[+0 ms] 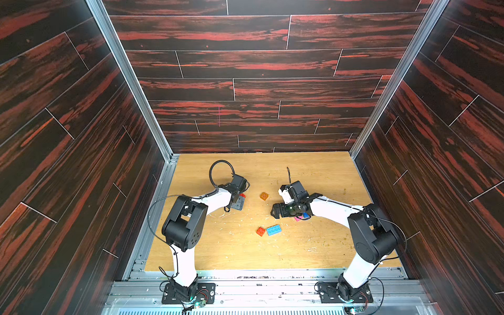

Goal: Assemble the letter v with lego
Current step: Move the lego brick at the center of the board.

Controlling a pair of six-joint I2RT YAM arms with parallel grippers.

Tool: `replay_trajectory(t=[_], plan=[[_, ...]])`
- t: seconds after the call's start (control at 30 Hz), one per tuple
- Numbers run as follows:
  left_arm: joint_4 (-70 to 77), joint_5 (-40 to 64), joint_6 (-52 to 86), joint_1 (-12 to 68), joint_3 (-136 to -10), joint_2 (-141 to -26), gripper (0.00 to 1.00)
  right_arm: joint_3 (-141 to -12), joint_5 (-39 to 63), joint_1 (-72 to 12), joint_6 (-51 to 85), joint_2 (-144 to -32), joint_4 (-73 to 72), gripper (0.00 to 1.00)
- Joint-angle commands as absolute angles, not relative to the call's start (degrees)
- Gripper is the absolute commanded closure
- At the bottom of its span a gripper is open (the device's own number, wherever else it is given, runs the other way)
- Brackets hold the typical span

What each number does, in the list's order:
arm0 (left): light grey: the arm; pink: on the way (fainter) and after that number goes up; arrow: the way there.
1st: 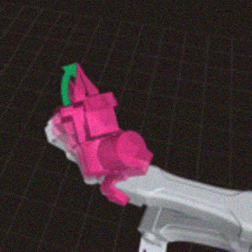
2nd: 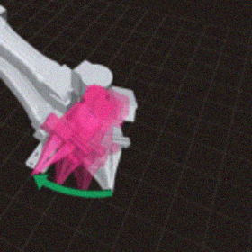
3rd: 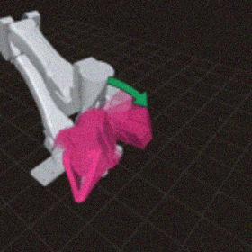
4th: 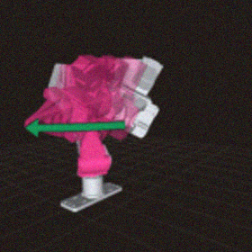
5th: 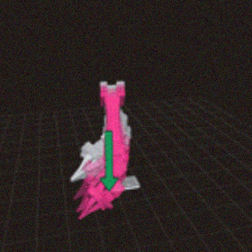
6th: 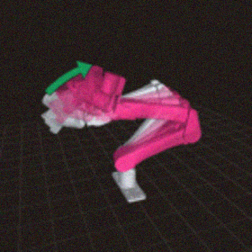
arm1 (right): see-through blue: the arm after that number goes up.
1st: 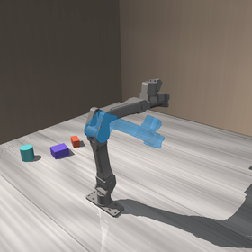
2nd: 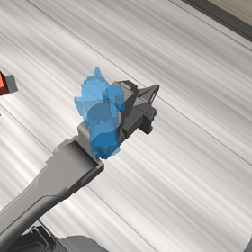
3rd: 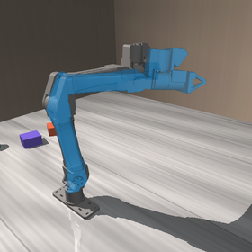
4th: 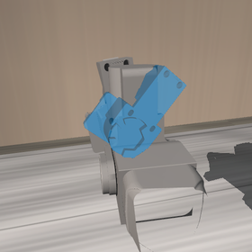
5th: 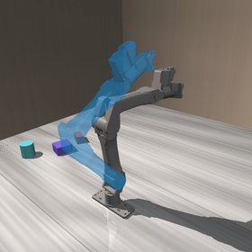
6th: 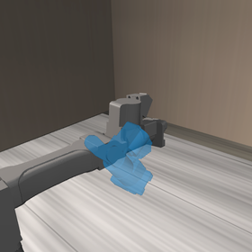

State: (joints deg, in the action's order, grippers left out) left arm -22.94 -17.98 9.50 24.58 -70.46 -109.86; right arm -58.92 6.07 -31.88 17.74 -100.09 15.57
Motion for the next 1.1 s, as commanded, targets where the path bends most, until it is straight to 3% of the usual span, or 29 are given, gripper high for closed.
replay_trajectory(t=[0.0, 0.4, 1.07], plan=[[-25.0, -20.5, 10.5, 23.6, -71.6, -107.3, 0.16, -59.0, 6.3, -33.1, 16.3, -99.9, 15.7, 0.02], [-24.4, -21.4, 11.0, 21.9, -75.8, -109.2, 0.15, -56.2, 1.7, -40.2, 14.8, -94.5, 16.0, 0.02], [-21.6, -23.5, 10.4, 20.2, -76.3, -110.7, 0.15, -57.4, -5.0, -52.5, 11.2, -96.9, 18.4, 0.06]])
